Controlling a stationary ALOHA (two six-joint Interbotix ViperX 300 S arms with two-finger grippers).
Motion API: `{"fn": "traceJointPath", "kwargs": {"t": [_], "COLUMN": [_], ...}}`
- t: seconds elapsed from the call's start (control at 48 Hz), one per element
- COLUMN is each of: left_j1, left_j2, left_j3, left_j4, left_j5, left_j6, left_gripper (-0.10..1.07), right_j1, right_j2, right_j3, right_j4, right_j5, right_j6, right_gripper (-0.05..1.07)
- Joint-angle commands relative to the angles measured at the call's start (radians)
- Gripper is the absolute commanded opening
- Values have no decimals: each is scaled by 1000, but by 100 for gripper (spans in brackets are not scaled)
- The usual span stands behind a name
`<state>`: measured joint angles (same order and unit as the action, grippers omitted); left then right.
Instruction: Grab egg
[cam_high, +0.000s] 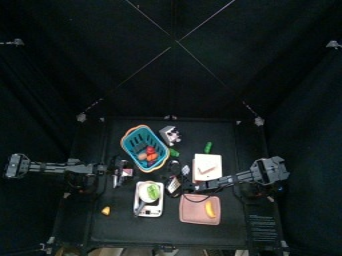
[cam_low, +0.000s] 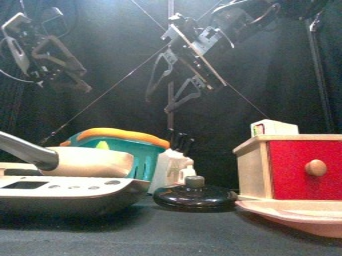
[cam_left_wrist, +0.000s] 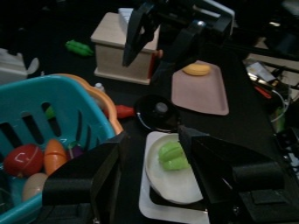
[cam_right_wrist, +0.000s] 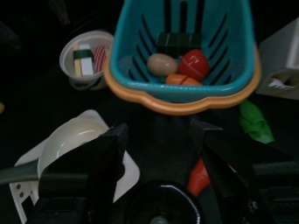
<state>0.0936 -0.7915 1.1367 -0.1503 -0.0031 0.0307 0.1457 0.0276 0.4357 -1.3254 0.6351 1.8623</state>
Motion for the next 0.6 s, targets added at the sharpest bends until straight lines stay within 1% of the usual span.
{"fn": "traceJointPath", "kwargs": {"t": [0.0, 0.104, 0.167, 0.25, 0.333, 0.438, 0.583], "left_j1": [75, 160, 230, 310, 377, 410, 417], "left_j2": [37, 58, 75, 103, 138, 187, 278], "left_j3": [-104, -158, -187, -210, -215, -209, -213], "left_j4": [5, 9, 20, 25, 25, 29, 54], "left_j5": [98, 179, 229, 272, 296, 310, 307], "left_j6": [0, 0, 0, 0, 0, 2, 2], "left_gripper": [87, 87, 87, 87, 87, 87, 87], "right_j1": [-8, -2, 0, 0, -2, -6, -6], "right_j2": [-91, -101, -103, -107, -107, -107, -97], "right_j3": [25, 58, 69, 72, 72, 75, 78], "right_j4": [-9, -3, -3, -8, -8, -5, -2], "right_j5": [2, 2, 2, 0, 2, 2, 2], "right_j6": [12, 11, 5, 2, 2, 2, 3], "right_gripper": [92, 92, 92, 92, 92, 92, 92]}}
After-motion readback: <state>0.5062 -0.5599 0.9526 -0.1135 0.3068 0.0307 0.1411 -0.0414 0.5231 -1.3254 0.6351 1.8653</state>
